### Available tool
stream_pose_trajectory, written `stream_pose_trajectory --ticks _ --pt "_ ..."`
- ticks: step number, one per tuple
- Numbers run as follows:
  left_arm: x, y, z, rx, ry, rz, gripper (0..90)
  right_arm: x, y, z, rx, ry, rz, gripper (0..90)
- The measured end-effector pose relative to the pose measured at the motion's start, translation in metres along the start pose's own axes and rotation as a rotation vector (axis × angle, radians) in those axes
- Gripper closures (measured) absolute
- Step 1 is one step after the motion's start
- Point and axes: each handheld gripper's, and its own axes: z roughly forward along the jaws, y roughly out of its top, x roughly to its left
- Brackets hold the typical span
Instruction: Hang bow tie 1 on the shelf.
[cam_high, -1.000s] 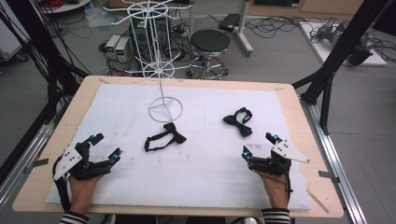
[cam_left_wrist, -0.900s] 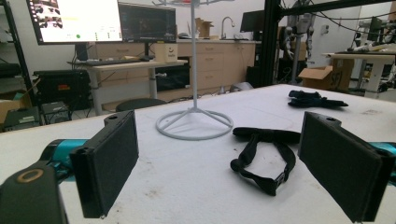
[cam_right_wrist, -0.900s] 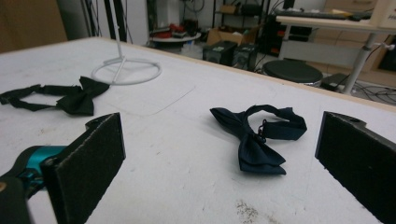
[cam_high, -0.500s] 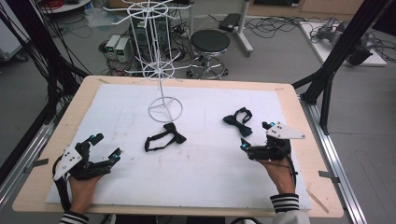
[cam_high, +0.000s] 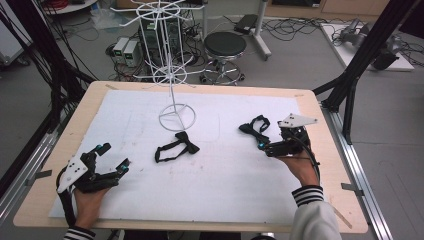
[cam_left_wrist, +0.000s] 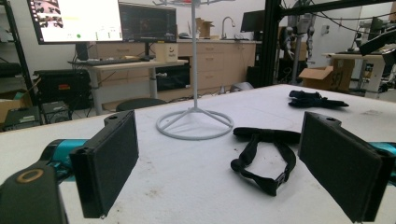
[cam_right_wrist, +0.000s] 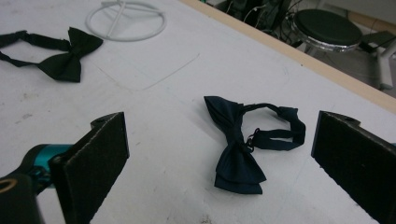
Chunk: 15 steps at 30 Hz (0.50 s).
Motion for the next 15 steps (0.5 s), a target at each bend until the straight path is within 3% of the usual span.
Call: stream_pose_trajectory --ticks 2,8,14,15 --pt "0.0 0.0 0.0 0.0 0.0 -0.001 12.7 -0.002 0.001 0.002 0.009 0.006 -0.003 4.5" --pt "0.0 0.0 0.0 0.0 0.001 -0.002 12.8 -0.011 0.005 0.018 0.104 0.027 0.002 4.5" --pt "0.0 0.0 0.0 0.0 0.001 -0.002 12.8 -0.016 0.008 0.027 0.131 0.045 0.019 4.9" --pt "0.0 0.0 0.0 0.0 0.002 -0.002 12.7 -0.017 0.009 0.031 0.158 0.042 0.013 5.0"
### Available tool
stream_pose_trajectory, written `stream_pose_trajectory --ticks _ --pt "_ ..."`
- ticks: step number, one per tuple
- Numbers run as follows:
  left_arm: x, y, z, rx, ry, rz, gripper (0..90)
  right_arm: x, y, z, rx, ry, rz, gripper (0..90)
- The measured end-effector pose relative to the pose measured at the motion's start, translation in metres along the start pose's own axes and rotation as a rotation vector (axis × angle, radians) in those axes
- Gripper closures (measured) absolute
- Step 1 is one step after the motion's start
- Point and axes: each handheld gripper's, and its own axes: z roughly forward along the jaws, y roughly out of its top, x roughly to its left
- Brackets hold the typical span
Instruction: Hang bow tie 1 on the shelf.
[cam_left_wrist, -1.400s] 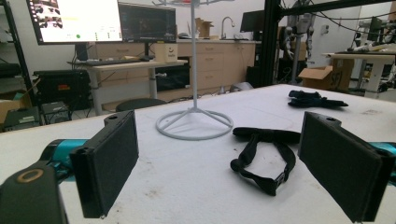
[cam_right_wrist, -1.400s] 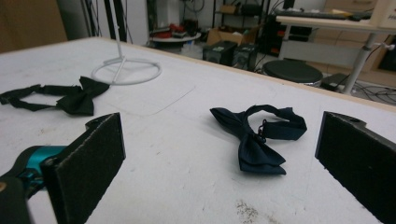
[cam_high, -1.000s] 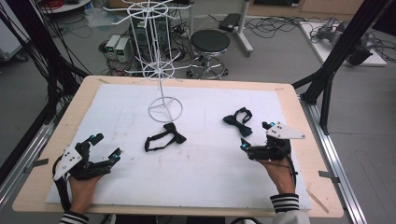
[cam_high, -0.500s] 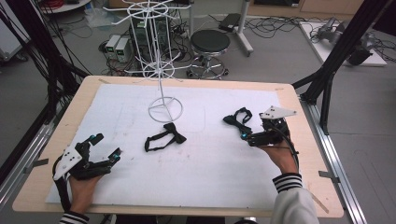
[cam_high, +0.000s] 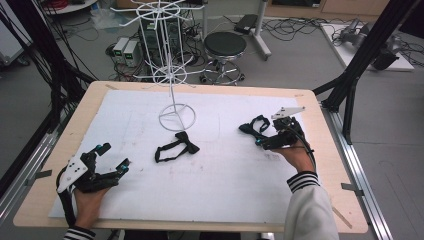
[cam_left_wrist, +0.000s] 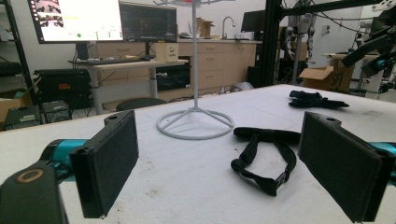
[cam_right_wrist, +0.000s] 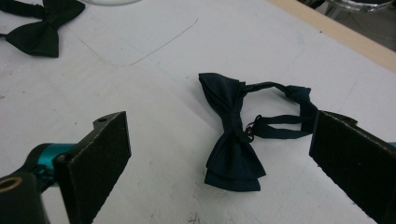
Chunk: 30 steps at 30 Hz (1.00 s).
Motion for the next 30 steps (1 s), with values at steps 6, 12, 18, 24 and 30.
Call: stream_pose_trajectory --ticks 6,12,18,24,30 --pt "0.0 0.0 0.0 0.0 0.0 -0.001 12.7 -0.004 0.006 0.01 0.085 -0.013 -0.029 5.0" --pt "0.0 0.0 0.0 0.001 0.001 0.001 12.8 -0.006 0.013 0.018 0.14 -0.008 -0.038 6.6" --pt "0.0 0.0 0.0 0.002 0.001 0.002 12.7 -0.011 0.013 0.027 0.177 0.007 -0.013 6.6" --pt "0.0 0.0 0.0 0.002 0.001 0.001 12.7 -0.014 0.007 0.042 0.266 0.001 -0.032 7.2" --pt "0.0 0.0 0.0 0.001 0.0 0.0 12.7 -0.011 0.007 0.05 0.31 0.017 -0.037 14.2"
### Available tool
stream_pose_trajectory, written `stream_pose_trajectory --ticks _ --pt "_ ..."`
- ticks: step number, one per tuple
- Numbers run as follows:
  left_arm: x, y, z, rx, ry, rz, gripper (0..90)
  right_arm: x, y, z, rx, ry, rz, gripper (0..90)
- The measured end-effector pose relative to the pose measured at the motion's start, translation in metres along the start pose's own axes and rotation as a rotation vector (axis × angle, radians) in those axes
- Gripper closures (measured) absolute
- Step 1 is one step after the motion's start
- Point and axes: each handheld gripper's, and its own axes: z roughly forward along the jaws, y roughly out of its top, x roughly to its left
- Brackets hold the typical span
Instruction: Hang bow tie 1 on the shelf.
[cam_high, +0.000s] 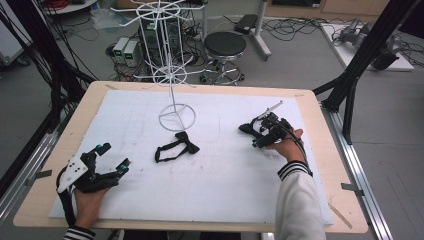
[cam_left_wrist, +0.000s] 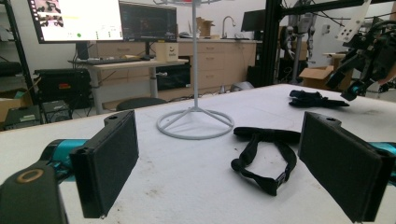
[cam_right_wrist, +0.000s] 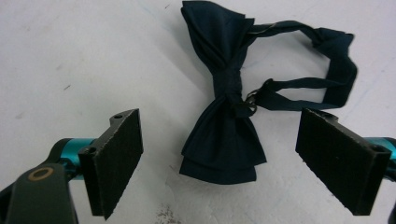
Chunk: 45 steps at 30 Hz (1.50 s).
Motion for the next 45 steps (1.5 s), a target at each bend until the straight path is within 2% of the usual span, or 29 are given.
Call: stream_pose_trajectory --ticks 3,4,11,13,22,26,27,29,33,38,45 --pt "0.0 0.0 0.0 0.0 0.0 0.0 12.8 0.001 0.0 0.005 0.025 -0.007 -0.002 14.3" --pt "0.0 0.0 0.0 0.0 0.0 0.0 12.8 0.0 0.001 0.006 0.039 -0.011 -0.005 16.8" --pt "0.0 0.0 0.0 0.0 0.0 0.0 12.8 -0.001 0.0 0.009 0.058 0.017 0.004 25.1" --pt "0.0 0.0 0.0 0.0 0.0 0.0 12.7 -0.002 0.0 0.01 0.063 0.011 0.003 25.9" --pt "0.0 0.0 0.0 0.001 0.001 0.002 12.8 -0.005 -0.001 0.014 0.091 0.016 0.025 40.4" --pt "0.0 0.0 0.0 0.001 0.0 0.001 12.7 -0.007 -0.001 0.016 0.107 0.003 0.037 55.7" --pt "0.0 0.0 0.0 0.003 0.0 0.003 12.7 -0.007 -0.001 0.016 0.107 0.003 0.037 55.7" --pt "0.0 0.0 0.0 0.002 0.0 0.004 12.7 -0.008 -0.001 0.015 0.101 0.012 0.044 63.0" --pt "-0.001 0.0 0.0 0.0 0.002 0.005 12.8 -0.009 -0.001 0.015 0.112 -0.025 0.045 79.4" --pt "0.0 0.0 0.0 -0.001 0.005 0.006 12.8 -0.009 -0.001 0.014 0.114 -0.026 0.032 80.8" --pt "0.0 0.0 0.0 0.001 0.015 -0.003 12.8 -0.012 -0.003 0.012 0.087 -0.016 0.039 80.8"
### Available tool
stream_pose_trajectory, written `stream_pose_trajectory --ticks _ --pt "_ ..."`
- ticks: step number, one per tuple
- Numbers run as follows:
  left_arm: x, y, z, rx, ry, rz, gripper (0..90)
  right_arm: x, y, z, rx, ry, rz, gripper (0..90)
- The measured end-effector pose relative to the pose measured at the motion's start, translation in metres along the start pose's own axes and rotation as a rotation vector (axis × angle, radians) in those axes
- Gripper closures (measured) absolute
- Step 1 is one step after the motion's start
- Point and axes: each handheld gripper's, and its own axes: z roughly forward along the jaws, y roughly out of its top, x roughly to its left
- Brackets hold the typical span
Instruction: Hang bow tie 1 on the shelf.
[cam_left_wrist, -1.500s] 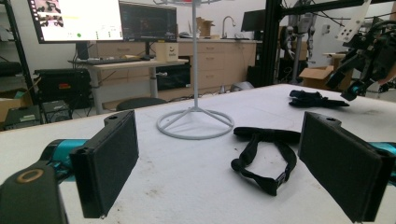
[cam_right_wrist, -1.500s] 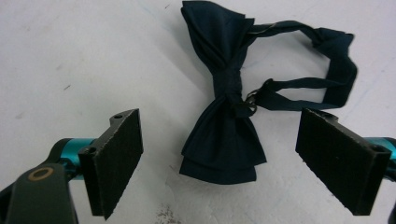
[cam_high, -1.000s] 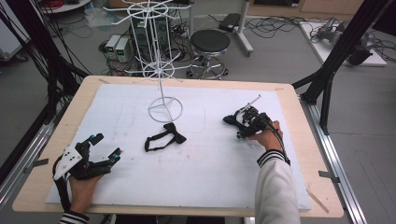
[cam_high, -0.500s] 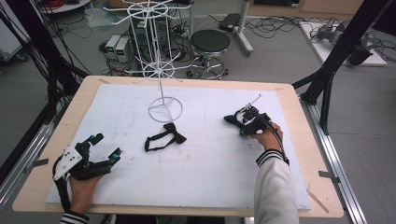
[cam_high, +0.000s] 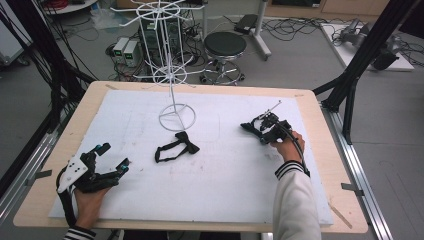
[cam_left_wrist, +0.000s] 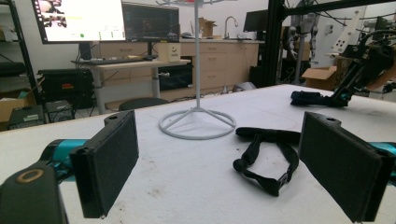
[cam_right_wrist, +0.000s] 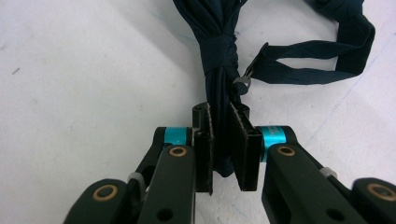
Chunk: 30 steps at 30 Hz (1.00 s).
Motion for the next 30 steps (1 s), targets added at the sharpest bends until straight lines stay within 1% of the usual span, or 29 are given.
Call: stream_pose_trajectory --ticks 1,2,3,5,8,10,11,13,15,18,21,23,25,26,27,29,30 --pt "0.0 0.0 0.0 0.001 0.001 -0.001 12.8 0.0 -0.001 -0.001 -0.018 0.006 0.012 80.8" --pt "0.0 0.0 0.0 0.001 0.003 -0.001 12.8 0.0 -0.001 -0.001 -0.018 0.006 0.012 80.8" --pt "0.0 0.0 0.0 0.002 0.003 -0.001 12.8 0.0 -0.002 -0.001 -0.03 0.01 0.016 80.8" --pt "0.0 0.0 0.0 0.005 0.004 0.0 12.8 0.0 -0.003 -0.001 -0.059 0.024 0.008 80.8" --pt "0.0 0.0 0.0 0.004 0.008 0.0 12.8 0.001 -0.004 -0.002 -0.066 0.027 0.005 80.8" --pt "0.0 0.0 0.0 0.006 0.015 0.002 13.2 -0.001 -0.005 -0.006 -0.101 0.049 0.012 80.9" --pt "0.0 0.001 0.001 0.008 0.017 0.001 13.2 -0.001 -0.005 -0.006 -0.101 0.049 0.012 80.9" --pt "0.0 0.001 0.001 0.02 0.021 0.018 13.2 -0.003 -0.007 -0.01 -0.128 0.064 0.014 80.8" --pt "0.002 0.001 0.001 0.026 0.03 0.026 13.2 -0.004 -0.009 -0.014 -0.163 0.077 0.018 80.8" --pt "0.005 0.003 0.001 0.036 0.032 0.02 13.2 -0.005 -0.012 -0.021 -0.209 0.103 0.022 80.8" --pt "0.007 0.007 0.001 0.039 0.028 0.015 13.3 -0.004 -0.015 -0.027 -0.248 0.123 0.012 80.8" --pt "0.008 0.01 0.002 0.045 0.023 0.017 13.2 -0.002 -0.015 -0.031 -0.27 0.14 0.016 80.8" --pt "0.008 0.014 0.004 0.052 0.014 0.012 13.3 0.001 -0.015 -0.034 -0.294 0.158 0.008 80.9" --pt "0.008 0.016 0.005 0.052 0.007 0.01 13.2 0.004 -0.014 -0.039 -0.325 0.174 -0.004 80.9" --pt "0.008 0.018 0.006 0.055 -0.001 0.009 13.2 0.004 -0.014 -0.039 -0.325 0.174 -0.004 80.9" --pt "0.009 0.023 0.008 0.06 -0.033 -0.011 13.2 0.008 -0.013 -0.043 -0.354 0.196 -0.01 80.9" --pt "0.009 0.025 0.01 0.07 -0.054 -0.027 13.1 0.012 -0.012 -0.046 -0.377 0.213 -0.033 80.9"
